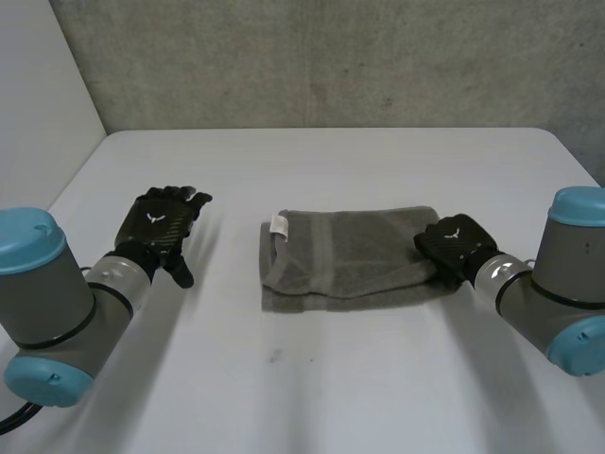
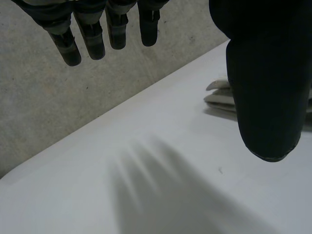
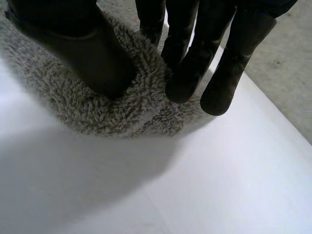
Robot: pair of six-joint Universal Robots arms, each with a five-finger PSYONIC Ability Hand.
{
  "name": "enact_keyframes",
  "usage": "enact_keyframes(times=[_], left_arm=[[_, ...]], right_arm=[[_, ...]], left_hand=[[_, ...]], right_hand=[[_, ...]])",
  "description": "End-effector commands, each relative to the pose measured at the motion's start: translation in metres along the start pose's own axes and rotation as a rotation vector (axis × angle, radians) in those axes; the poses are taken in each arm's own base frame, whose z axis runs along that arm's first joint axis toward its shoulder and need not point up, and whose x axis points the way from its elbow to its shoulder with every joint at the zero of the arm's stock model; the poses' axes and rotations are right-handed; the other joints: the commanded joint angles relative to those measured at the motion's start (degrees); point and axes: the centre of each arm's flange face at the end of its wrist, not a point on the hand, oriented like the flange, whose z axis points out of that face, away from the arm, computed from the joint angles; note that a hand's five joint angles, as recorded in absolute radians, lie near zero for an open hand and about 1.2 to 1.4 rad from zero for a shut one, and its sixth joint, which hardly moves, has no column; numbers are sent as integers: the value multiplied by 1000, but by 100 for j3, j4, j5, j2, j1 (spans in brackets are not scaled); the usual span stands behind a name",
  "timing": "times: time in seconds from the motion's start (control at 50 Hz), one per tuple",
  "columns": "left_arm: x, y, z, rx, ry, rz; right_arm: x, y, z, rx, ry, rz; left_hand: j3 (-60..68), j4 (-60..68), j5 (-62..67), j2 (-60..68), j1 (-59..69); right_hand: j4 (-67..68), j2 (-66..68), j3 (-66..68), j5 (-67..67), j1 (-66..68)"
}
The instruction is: Fold the towel.
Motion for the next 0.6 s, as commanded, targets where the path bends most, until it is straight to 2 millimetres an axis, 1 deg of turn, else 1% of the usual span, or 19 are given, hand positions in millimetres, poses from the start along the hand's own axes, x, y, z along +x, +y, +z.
enact_keyframes(times=[0.02, 0.06, 0.08, 0.12, 0.14, 0.18, 0.2, 0.24, 0.26, 0.3, 0.32, 0.36, 0.44, 0.46, 0.48, 0.52, 0.56, 0.58, 0.6], left_arm=[[1, -1, -2, 4, 0, 1], [1, -1, -2, 4, 0, 1], [1, -1, -2, 4, 0, 1], [0, -2, -2, 8, -3, 2], [0, -2, -2, 8, -3, 2], [-1, -5, -1, 14, -10, 0], [-1, -5, -1, 14, -10, 0], [-5, -13, -1, 40, -25, -2], [-5, -14, -1, 40, -25, -2], [-10, -25, -3, 73, -42, -3], [-10, -25, -3, 74, -42, -3], [-14, -34, -3, 102, -53, -13], [-16, -45, -3, 132, -57, -35], [-15, -50, -2, 148, -53, -47], [-16, -55, -1, 164, -52, -63], [-16, -60, 1, 180, -50, -81], [-15, -73, 3, 216, -39, -125], [-15, -73, 3, 216, -39, -125], [-10, -78, 5, 228, -21, -150]], right_arm=[[22, -30, 5, 79, 86, -67], [22, -44, 6, 119, 90, -77], [10, -62, 8, 169, 65, -98], [-38, -101, 10, 297, -38, -167], [-38, -101, 10, 298, -39, -167], [-86, -129, 8, 400, -143, -248], [-86, -130, 8, 400, -144, -248], [-131, -139, 5, 450, -263, -329], [-131, -139, 5, 450, -263, -329], [-172, -135, 3, 464, -380, -400], [-172, -135, 3, 464, -380, -400], [-201, -119, 3, 424, -452, -477], [-204, -110, 6, 360, -440, -526], [-195, -114, 5, 333, -403, -513], [-185, -121, 3, 319, -370, -477], [-171, -126, 2, 305, -343, -396], [-131, -138, -1, 310, -302, -145], [-131, -138, -1, 310, -302, -143], [-110, -148, -9, 332, -280, -21]], left_hand=[[42, 45, -171, 53, 15], [42, 45, -171, 53, 15], [42, 45, -171, 53, 15], [42, 45, -171, 53, 15], [42, 45, -171, 53, 15], [38, 40, -176, 49, 10], [38, 40, -176, 49, 10], [42, 45, -171, 53, 15], [42, 45, -171, 53, 15], [38, 40, -176, 49, 10], [38, 40, -176, 49, 10], [38, 40, -176, 49, 10], [42, 45, -171, 53, 15], [42, 45, -171, 53, 15], [42, 45, -171, 53, 15], [42, 45, -171, 53, 15], [59, 61, -154, 70, 32], [59, 61, -154, 70, 32], [76, 78, -138, 87, 48]], right_hand=[[303, 701, 335, 377, 522], [303, 701, 335, 377, 522], [303, 701, 335, 377, 522], [303, 701, 335, 377, 522], [303, 701, 335, 377, 522], [303, 701, 335, 377, 522], [303, 701, 335, 377, 522], [303, 701, 335, 377, 522], [303, 701, 335, 377, 522], [303, 701, 335, 377, 522], [303, 701, 335, 377, 522], [303, 701, 335, 377, 522], [-599, -201, -567, -525, -381], [-4363, -3965, -4331, -4289, -4144], [-6697, -6299, -6665, -6623, -6478], [-6697, -6299, -6665, -6623, -6478], [-6697, -6299, -6665, -6623, -6478], [-6697, -6299, -6665, -6623, -6478], [-6697, -6299, -6665, -6623, -6478]])
